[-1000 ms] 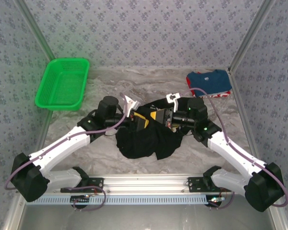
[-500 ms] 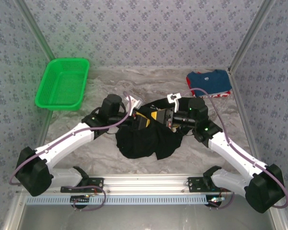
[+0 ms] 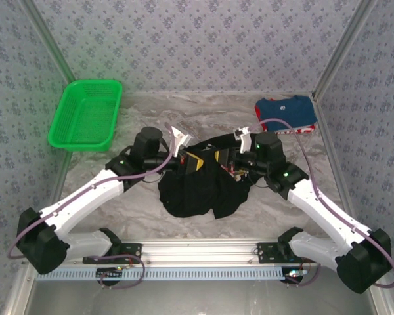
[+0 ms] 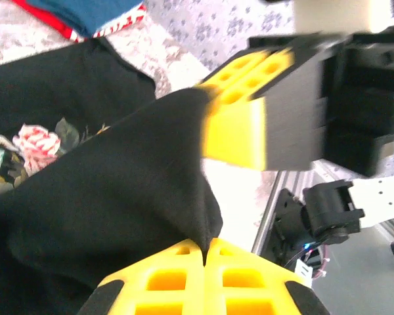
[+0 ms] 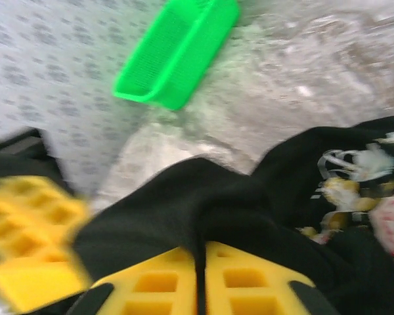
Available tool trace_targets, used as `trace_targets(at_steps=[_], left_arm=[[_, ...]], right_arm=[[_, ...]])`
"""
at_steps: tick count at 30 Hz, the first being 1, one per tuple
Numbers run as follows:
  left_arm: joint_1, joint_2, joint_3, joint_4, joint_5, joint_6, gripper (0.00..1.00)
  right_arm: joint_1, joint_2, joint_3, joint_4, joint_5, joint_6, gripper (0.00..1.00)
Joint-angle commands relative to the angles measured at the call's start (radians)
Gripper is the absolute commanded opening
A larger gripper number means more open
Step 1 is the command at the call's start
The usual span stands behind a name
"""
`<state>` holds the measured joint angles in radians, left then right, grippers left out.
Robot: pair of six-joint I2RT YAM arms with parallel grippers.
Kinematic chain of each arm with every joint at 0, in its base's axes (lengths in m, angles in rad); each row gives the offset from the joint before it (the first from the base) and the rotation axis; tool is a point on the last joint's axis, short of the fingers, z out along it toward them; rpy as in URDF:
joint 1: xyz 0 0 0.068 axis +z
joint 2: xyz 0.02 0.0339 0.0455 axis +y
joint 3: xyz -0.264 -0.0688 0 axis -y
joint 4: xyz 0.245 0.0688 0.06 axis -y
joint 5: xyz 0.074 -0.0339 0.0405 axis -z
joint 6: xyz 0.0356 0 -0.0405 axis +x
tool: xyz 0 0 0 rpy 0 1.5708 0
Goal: Fold the inside-out t-shirt
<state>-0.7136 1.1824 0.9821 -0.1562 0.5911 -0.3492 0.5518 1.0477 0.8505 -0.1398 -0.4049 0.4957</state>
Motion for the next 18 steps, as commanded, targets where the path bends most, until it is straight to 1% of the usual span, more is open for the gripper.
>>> trace_targets(at_steps=[1,3,5,7,10,12,14,16,18], left_arm=[[0.002,-0.065,0.076,-0.045,0.033,-0.005,0.0],[0.003,-0.066,0.108,-0.087,0.011,0.014,0.0],[0.002,-0.063,0.13,-0.113,-0.004,0.026,0.0],[0.004,-0.055,0.154,-0.131,-0.004,0.029,0.0],[0.005,-0.045,0.179,-0.138,0.004,0.018,0.0],[0.011,-0.034,0.2,-0.158,-0.009,0.002,0.0],[0.02,-0.018,0.226,-0.187,-0.031,-0.029,0.0],[0.029,-0.002,0.248,-0.207,-0.046,-0.081,0.0],[0.028,0.008,0.26,-0.209,-0.044,-0.119,0.0]], right_arm=[[0.035,0.02,0.096,-0.226,0.249,-0.176,0.19],[0.057,0.016,0.115,-0.257,0.27,-0.223,0.25],[0.068,0.002,0.124,-0.273,0.261,-0.258,0.29],[0.072,-0.02,0.125,-0.269,0.206,-0.297,0.34],[0.074,-0.069,0.095,-0.209,0.064,-0.333,0.39],[0.08,-0.098,0.067,-0.163,-0.027,-0.349,0.43],[0.091,-0.125,0.049,-0.134,-0.059,-0.364,0.48],[0.125,-0.144,0.043,-0.12,-0.058,-0.389,0.49],[0.181,-0.139,0.048,-0.105,-0.031,-0.405,0.46]])
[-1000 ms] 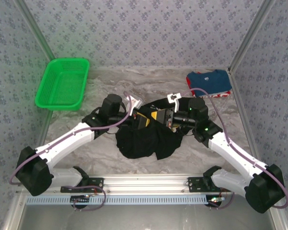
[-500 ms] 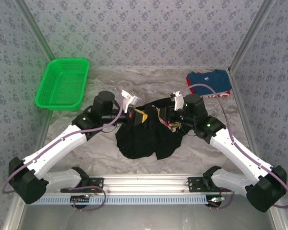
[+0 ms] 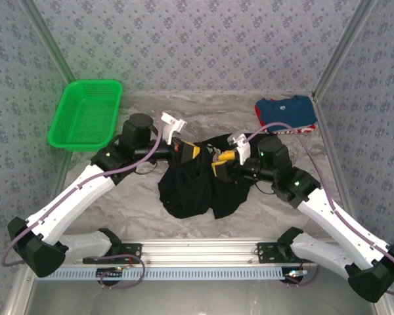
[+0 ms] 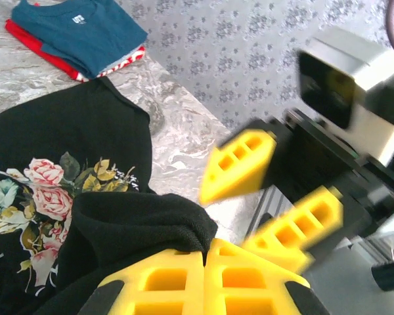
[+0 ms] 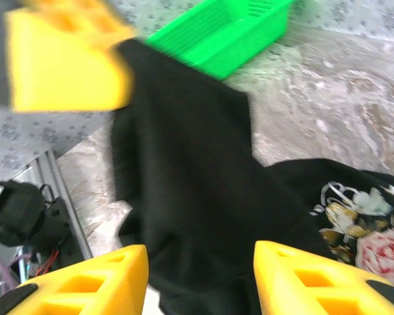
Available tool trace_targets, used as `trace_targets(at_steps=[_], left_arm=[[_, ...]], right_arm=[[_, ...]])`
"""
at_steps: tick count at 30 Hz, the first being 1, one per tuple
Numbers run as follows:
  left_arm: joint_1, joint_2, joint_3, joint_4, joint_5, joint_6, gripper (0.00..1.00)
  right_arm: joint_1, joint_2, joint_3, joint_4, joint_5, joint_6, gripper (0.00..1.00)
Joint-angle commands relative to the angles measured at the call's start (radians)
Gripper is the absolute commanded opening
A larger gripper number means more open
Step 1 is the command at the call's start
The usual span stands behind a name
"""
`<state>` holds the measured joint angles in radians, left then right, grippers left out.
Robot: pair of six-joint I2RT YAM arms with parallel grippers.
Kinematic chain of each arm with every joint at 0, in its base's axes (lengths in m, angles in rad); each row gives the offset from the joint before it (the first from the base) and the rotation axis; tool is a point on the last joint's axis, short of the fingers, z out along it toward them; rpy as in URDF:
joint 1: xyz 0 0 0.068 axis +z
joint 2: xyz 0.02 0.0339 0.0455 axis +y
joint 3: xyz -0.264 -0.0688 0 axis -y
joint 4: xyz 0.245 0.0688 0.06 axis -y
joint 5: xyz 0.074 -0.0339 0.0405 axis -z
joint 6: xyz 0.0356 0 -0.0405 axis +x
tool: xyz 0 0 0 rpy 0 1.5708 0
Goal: Fold the inside-out t-shirt
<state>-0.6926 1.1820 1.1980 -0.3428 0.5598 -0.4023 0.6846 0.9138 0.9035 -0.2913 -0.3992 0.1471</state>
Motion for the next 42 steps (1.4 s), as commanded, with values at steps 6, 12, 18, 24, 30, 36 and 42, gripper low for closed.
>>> trace_targets(at_steps=[6,12,18,24,30,36,42], left_arm=[[0.007,0.023,0.052,-0.025,-0.008,-0.112,0.0],[0.007,0.024,0.038,-0.013,-0.005,-0.121,0.0],[0.008,0.025,0.029,-0.003,-0.006,-0.119,0.0],[0.008,0.034,0.028,-0.005,-0.024,-0.112,0.0],[0.008,0.042,0.028,-0.017,-0.052,-0.099,0.0],[0.007,0.053,0.028,-0.023,-0.092,-0.084,0.0],[0.036,0.064,0.016,0.01,-0.101,-0.1,0.07]], right_arm=[[0.123,0.073,0.015,0.125,-0.01,-0.026,0.41],[0.125,0.133,0.03,0.155,0.038,0.0,0.43],[0.126,0.159,0.032,0.2,0.057,0.019,0.38],[0.125,0.158,0.027,0.237,0.033,0.052,0.26],[0.122,0.133,0.028,0.213,0.022,0.079,0.03],[0.084,0.088,0.004,0.243,-0.063,0.146,0.0],[0.009,0.051,-0.043,0.362,-0.123,0.277,0.0]])
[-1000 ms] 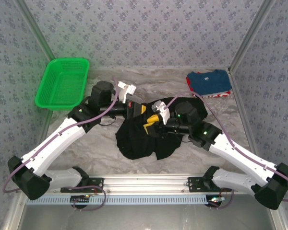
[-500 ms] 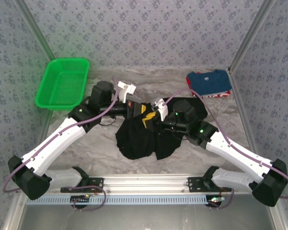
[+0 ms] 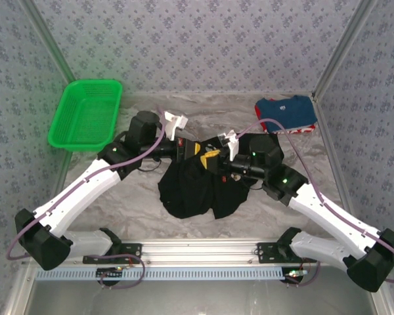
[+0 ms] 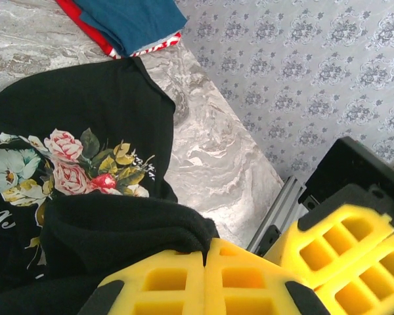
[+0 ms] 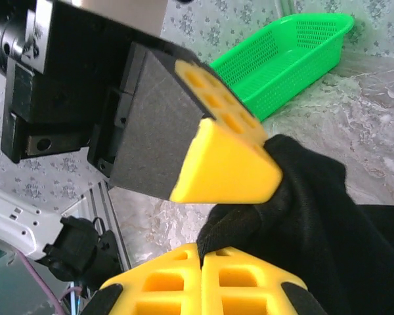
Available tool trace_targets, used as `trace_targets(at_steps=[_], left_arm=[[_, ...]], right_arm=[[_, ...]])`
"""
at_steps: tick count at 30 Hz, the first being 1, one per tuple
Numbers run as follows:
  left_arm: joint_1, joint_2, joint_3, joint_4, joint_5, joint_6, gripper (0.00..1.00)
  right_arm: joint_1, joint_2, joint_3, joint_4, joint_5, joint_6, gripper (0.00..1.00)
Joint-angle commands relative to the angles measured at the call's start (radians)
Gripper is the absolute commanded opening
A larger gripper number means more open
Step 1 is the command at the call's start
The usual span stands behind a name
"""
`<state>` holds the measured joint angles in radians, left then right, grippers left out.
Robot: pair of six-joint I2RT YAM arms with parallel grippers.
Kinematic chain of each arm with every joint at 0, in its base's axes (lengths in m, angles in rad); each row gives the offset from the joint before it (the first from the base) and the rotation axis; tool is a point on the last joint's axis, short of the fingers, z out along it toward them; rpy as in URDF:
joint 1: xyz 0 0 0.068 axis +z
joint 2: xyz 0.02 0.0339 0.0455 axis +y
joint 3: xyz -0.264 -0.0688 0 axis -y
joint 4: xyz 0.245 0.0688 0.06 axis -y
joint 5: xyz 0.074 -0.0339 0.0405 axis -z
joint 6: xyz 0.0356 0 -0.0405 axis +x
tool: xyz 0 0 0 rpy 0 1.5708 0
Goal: Fold the inside-out t-shirt
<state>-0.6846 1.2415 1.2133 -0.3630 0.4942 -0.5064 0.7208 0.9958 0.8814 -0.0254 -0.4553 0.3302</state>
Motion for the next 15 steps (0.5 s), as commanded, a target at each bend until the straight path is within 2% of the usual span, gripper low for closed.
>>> trace_targets(at_steps=[1,4,7,9,12,15], left_arm=[[0.04,-0.001,-0.005,0.043,-0.031,0.002,0.13],[0.072,-0.04,-0.028,0.07,-0.035,0.023,0.37],[0.089,-0.109,-0.072,0.085,-0.084,0.073,0.49],[0.092,-0.158,-0.119,0.095,-0.125,0.095,0.54],[0.083,-0.215,-0.206,0.152,-0.106,0.074,0.56],[0.023,-0.238,-0.298,0.249,-0.106,0.057,0.59]], right_arm=[[-0.047,-0.033,-0.03,0.132,-0.071,0.133,0.0],[-0.075,-0.03,-0.049,0.226,-0.058,0.221,0.0],[-0.078,-0.019,-0.048,0.297,-0.007,0.268,0.0],[-0.077,-0.009,-0.044,0.34,0.022,0.289,0.0],[-0.075,0.007,-0.036,0.382,0.053,0.326,0.0],[-0.076,0.022,-0.03,0.389,0.066,0.335,0.0]])
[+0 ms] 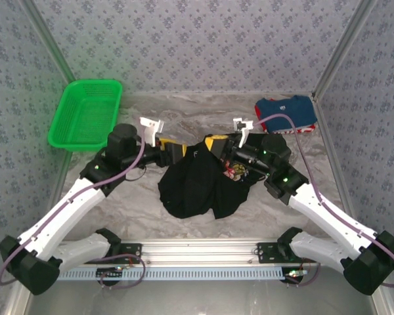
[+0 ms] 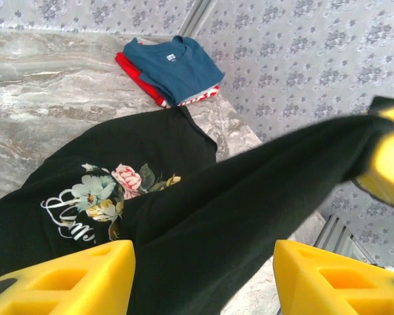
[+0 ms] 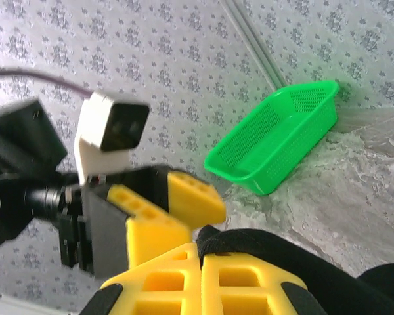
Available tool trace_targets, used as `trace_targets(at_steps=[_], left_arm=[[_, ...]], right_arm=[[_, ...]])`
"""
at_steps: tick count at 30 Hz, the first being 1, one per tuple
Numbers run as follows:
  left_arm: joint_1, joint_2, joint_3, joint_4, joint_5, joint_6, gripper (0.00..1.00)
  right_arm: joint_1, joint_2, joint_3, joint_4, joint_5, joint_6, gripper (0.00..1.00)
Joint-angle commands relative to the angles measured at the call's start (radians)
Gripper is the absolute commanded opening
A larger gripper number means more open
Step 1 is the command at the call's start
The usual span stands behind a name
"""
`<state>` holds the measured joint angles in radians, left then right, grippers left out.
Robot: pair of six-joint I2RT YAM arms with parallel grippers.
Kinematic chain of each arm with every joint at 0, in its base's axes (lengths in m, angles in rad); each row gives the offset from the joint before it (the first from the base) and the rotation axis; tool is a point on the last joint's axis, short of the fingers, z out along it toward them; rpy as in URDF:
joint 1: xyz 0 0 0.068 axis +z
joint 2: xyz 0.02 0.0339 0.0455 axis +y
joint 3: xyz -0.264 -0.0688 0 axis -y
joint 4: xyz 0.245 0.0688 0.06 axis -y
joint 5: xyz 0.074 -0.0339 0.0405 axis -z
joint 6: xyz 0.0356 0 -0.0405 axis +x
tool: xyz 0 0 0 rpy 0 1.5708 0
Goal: Fold the inside-out t-shirt
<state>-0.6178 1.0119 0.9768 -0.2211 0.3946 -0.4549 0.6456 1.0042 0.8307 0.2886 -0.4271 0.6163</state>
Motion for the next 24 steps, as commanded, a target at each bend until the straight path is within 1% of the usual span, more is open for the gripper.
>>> trace_targets(at_steps=[1,4,8,10,13,15,16,17,19,20,21,23,24], left_arm=[[-0.076,-0.006,-0.081,0.135,-0.026,0.009,0.59],[-0.149,0.025,-0.091,0.186,-0.078,0.051,0.62],[-0.184,0.095,-0.03,0.161,-0.176,0.152,0.66],[-0.185,0.132,-0.01,0.174,-0.202,0.179,0.66],[-0.185,0.188,0.012,0.223,-0.194,0.202,0.6],[-0.183,0.214,0.022,0.254,-0.185,0.206,0.48],[-0.184,0.225,0.028,0.27,-0.169,0.206,0.38],[-0.18,0.233,0.034,0.284,-0.142,0.204,0.25],[-0.174,0.234,0.029,0.307,-0.081,0.199,0.04],[-0.165,0.227,0.018,0.319,-0.043,0.193,0.0],[-0.155,0.217,0.004,0.334,-0.004,0.181,0.0],[-0.119,0.194,-0.023,0.358,0.082,0.144,0.0],[-0.098,0.182,-0.033,0.366,0.124,0.115,0.0]], right_arm=[[0.0,0.019,0.026,0.073,0.036,0.051,0.0],[0.003,0.038,0.038,0.071,0.018,0.064,0.0],[0.003,0.053,0.048,0.062,-0.025,0.074,0.0],[0.002,0.051,0.048,0.056,-0.043,0.074,0.0],[0.003,0.048,0.053,0.037,-0.061,0.074,0.0],[0.002,0.047,0.058,0.022,-0.071,0.074,0.0],[0.002,0.045,0.06,0.006,-0.079,0.074,0.0],[-0.001,0.044,0.059,-0.011,-0.087,0.073,0.0],[-0.016,0.035,0.064,-0.052,-0.079,0.07,0.0],[-0.028,0.028,0.071,-0.091,-0.068,0.056,0.0],[-0.041,0.019,0.083,-0.165,-0.043,0.027,0.04],[-0.057,-0.001,0.114,-0.315,0.018,-0.063,0.17],[-0.058,-0.009,0.135,-0.406,0.071,-0.13,0.24]])
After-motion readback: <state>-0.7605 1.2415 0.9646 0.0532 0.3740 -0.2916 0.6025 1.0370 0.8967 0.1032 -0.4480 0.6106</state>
